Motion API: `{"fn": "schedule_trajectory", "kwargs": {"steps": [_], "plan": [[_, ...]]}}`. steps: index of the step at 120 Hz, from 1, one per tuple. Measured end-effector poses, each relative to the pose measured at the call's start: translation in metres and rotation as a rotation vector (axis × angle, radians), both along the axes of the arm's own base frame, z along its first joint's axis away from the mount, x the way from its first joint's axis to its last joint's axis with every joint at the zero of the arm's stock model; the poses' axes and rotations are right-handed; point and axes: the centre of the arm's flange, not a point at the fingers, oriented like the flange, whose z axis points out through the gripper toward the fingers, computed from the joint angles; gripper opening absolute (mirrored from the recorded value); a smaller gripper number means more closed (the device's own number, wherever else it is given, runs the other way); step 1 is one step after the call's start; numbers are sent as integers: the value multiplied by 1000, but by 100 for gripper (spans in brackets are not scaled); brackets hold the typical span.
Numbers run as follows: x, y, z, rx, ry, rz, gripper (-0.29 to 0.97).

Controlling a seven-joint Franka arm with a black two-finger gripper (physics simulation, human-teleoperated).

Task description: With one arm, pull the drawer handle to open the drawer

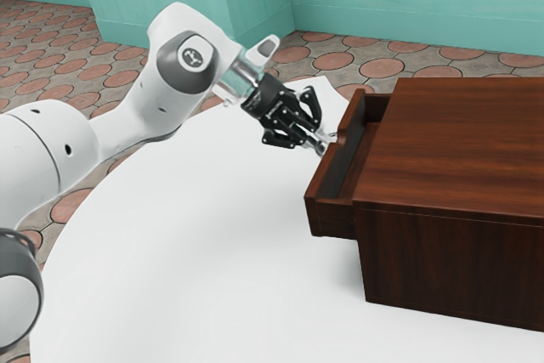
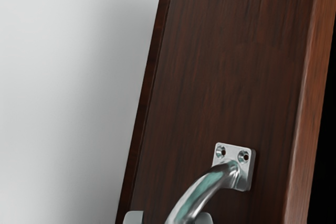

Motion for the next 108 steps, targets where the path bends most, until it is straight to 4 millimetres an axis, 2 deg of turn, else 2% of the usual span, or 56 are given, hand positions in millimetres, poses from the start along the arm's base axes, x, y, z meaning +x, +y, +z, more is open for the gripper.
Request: {"fn": "schedule_trajectory", "kwargs": {"steps": [55,80,108], "plan": [[-18,12,3,11,4,-7,-6],[-23,30,8,15,-9,11,-6],[-27,41,9,20,-13,20,-5]]}}
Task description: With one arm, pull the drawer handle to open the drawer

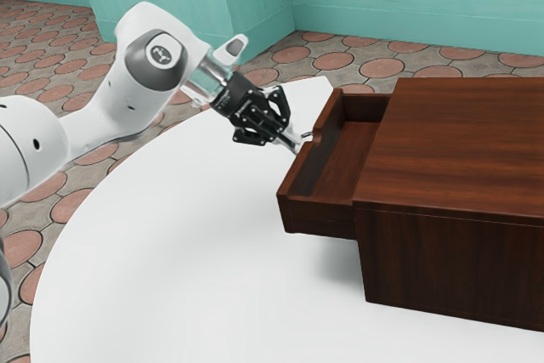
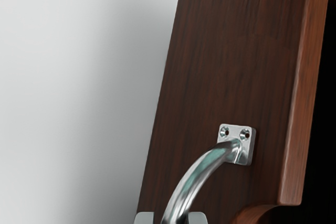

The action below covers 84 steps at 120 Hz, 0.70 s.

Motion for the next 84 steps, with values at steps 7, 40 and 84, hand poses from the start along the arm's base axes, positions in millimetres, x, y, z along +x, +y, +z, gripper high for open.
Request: {"fn": "schedule_trajectory", "kwargs": {"steps": [7,40,84], "plan": [[-1,5,0,1,0,5,-4],[-6,23,-3,0,3,26,0],[-54,51,61,42,-55,68,17]]}}
